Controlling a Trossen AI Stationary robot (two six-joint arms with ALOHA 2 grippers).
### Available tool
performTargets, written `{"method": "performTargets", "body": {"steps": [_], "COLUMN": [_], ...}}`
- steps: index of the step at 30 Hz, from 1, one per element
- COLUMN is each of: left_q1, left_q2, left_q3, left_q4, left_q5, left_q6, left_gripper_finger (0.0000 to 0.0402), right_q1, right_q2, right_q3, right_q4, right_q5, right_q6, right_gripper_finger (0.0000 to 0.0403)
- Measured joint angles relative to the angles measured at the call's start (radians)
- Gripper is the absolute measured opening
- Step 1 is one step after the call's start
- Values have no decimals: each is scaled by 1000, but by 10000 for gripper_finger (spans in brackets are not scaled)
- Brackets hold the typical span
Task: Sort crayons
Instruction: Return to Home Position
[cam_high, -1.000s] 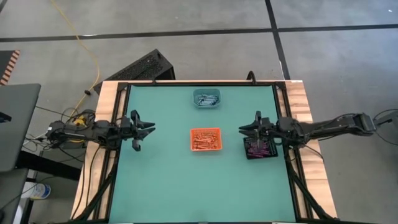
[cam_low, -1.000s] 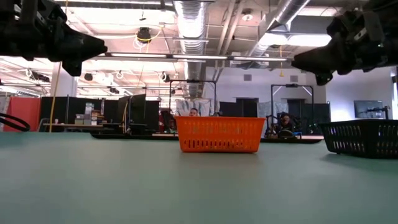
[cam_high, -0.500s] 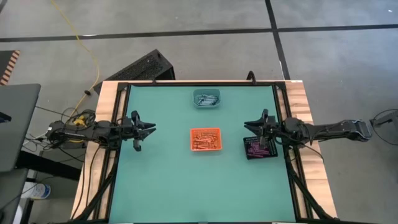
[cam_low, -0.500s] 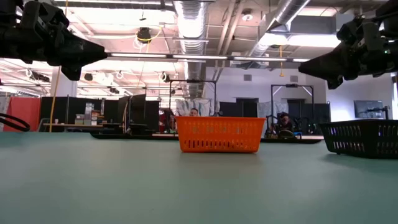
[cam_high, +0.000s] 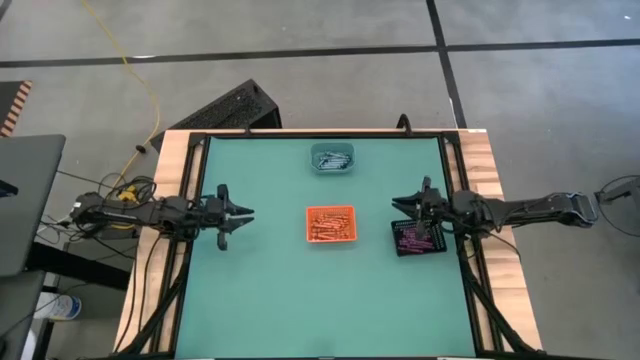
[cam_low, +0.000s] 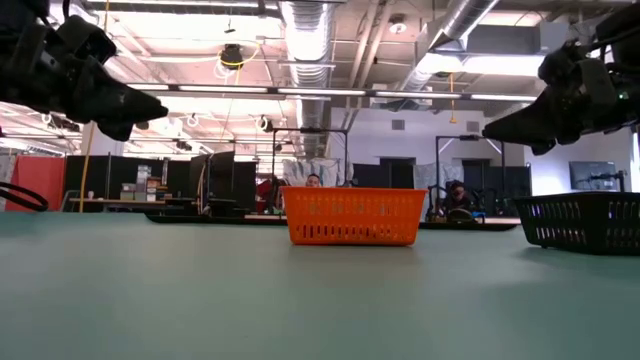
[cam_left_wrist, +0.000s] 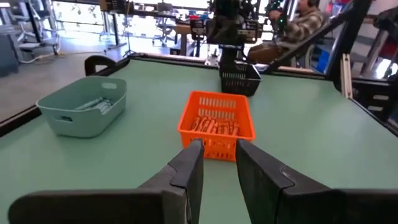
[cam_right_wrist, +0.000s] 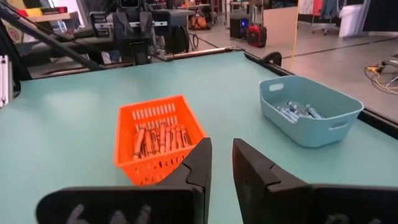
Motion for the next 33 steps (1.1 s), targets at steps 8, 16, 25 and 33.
{"method": "performTargets", "body": {"steps": [8,16,25,33], "left_q1": [0,0,0,0], "left_q2": [0,0,0,0], "left_q3": [0,-1,-1,-1], "left_q4": [1,1,1,1], "left_q5": [-11,-12,-13,-13], "left_q6": [6,3,2,2], "left_gripper_finger": [83,83,83,83], "right_q1": [0,0,0,0], "right_q2": [0,0,0,0], "right_q3": [0,-1,-1,-2], "right_q4": [-40,-52,-64,-67], "right_q5": [0,-1,-1,-2], "right_q6": [0,0,0,0], "right_gripper_finger": [70,70,70,70]}}
